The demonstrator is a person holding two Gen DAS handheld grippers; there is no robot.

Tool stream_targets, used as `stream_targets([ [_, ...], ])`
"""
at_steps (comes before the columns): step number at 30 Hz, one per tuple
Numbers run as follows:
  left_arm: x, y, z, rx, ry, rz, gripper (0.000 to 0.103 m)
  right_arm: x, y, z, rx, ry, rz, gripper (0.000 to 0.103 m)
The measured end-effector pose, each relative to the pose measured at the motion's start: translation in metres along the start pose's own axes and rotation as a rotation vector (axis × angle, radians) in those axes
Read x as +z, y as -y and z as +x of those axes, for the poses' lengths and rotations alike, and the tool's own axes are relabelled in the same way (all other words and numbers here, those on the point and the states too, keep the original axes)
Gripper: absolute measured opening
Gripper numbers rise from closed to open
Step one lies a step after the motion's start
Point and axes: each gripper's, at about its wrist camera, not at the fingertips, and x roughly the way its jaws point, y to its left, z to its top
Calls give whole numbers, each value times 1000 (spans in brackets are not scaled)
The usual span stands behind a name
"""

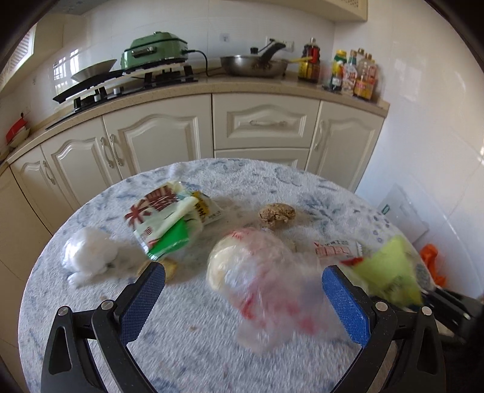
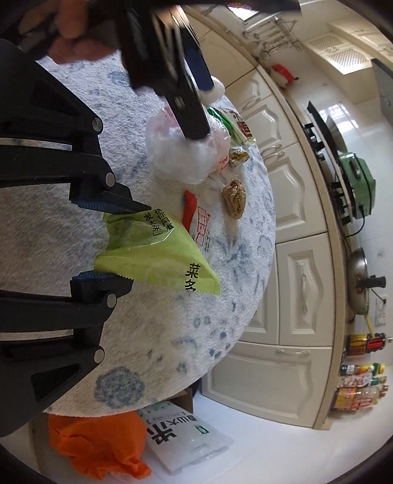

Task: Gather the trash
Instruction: 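Grasp the red-printed clear bag with the left tool while the right tool grasps the yellow-green packet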

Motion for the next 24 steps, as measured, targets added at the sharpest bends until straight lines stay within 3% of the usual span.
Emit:
stream_targets([
  [2, 4, 5, 14, 8, -7, 13, 101, -2, 4, -4, 0, 5, 2, 31],
  [4, 4, 7, 30, -18, -28, 15, 82, -3, 7, -6, 2, 4, 9, 31],
  [5, 2, 7, 38, -38, -58, 5, 65, -4, 9, -7, 3, 2, 13, 31],
  [6, -1, 5, 47, -44, -89, -8, 63, -5, 10, -8, 4, 3, 15, 31],
  [9, -5, -1, 49, -71, -74, -28, 53, -8, 10, -12, 13, 7, 22, 31],
  [17, -24, -6, 16, -119, -19, -27, 50, -16, 2, -31, 24, 38, 29, 31],
  [24, -53, -16, -47, -141, 49, -58, 50, -22, -13, -61, 39, 84, 12, 31],
])
